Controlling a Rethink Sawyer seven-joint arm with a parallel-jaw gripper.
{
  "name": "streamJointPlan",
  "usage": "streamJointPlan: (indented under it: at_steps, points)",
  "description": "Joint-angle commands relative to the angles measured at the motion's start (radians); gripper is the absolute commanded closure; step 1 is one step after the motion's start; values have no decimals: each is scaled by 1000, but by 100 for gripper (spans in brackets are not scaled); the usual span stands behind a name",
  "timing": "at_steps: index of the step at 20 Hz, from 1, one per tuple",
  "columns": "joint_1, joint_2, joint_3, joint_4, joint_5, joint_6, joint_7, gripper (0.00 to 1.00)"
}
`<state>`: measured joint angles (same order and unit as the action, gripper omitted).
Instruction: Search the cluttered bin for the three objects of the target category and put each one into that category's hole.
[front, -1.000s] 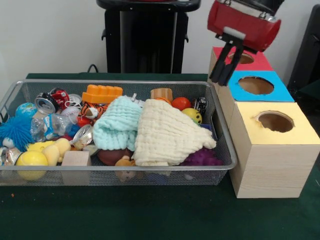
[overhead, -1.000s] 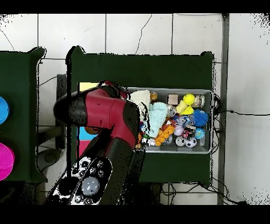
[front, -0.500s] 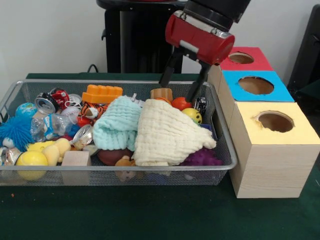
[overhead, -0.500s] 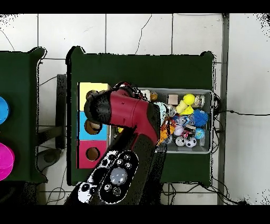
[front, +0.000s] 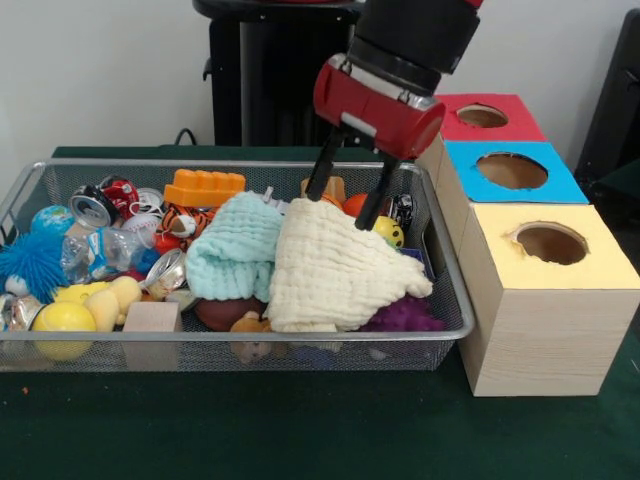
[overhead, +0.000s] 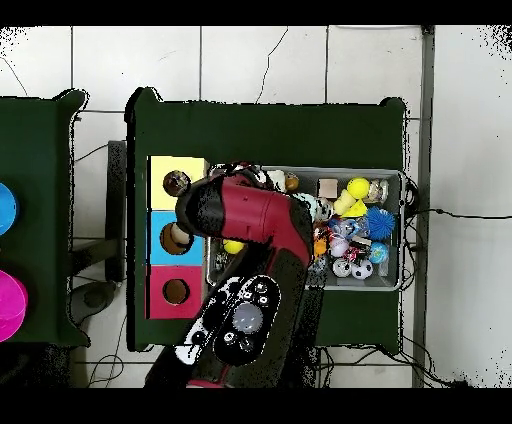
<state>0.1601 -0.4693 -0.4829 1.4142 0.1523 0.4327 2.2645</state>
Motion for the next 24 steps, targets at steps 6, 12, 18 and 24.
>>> streamJointPlan:
  at_steps: [6,12,18,24]
  points:
    - [-39,108,192,111,-47,-78,56,0]
    - [-9,145,126,78,-57,-56,72,100]
    - [23,188,60,11,-81,21,49,100]
    - [7,188,74,15,-83,-11,42,100]
